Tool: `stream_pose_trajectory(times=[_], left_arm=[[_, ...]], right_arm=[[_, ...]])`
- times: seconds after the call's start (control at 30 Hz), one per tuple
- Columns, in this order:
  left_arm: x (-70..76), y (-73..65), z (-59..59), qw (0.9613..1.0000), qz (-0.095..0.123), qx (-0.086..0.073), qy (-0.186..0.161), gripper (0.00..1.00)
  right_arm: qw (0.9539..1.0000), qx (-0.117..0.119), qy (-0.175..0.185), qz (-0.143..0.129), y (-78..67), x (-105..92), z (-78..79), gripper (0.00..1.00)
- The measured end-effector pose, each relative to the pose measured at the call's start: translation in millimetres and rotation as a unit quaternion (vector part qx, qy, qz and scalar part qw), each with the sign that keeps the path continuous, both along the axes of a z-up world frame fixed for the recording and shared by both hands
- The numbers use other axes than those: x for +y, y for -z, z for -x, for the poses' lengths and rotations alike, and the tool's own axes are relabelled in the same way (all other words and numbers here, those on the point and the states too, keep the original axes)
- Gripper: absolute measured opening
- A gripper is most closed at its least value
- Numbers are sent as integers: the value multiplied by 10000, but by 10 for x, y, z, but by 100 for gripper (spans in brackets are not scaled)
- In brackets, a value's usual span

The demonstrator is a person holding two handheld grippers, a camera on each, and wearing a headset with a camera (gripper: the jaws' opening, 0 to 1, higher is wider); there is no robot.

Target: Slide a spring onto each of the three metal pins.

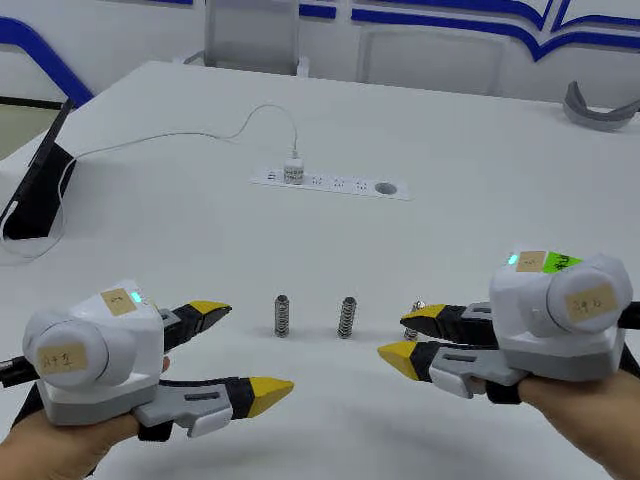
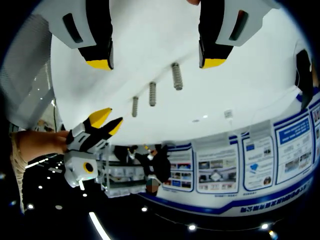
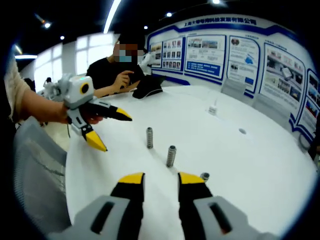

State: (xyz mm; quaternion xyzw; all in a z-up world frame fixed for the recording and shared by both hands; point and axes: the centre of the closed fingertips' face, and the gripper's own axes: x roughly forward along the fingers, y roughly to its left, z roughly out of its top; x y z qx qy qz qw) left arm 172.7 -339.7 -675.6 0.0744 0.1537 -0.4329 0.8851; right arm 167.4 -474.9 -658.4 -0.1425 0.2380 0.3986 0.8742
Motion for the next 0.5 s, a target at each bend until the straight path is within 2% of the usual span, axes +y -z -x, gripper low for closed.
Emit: stream_pose_trajectory(times=[0.33, 0.5], left_arm=[[-6, 23, 13, 10000, -89, 17, 17, 72], [-18, 39, 19, 9999, -128, 30, 21, 73]], right_arm=[[9997, -93, 206, 14, 41, -398, -52, 34], [9997, -95, 207, 18, 92, -511, -30, 39]])
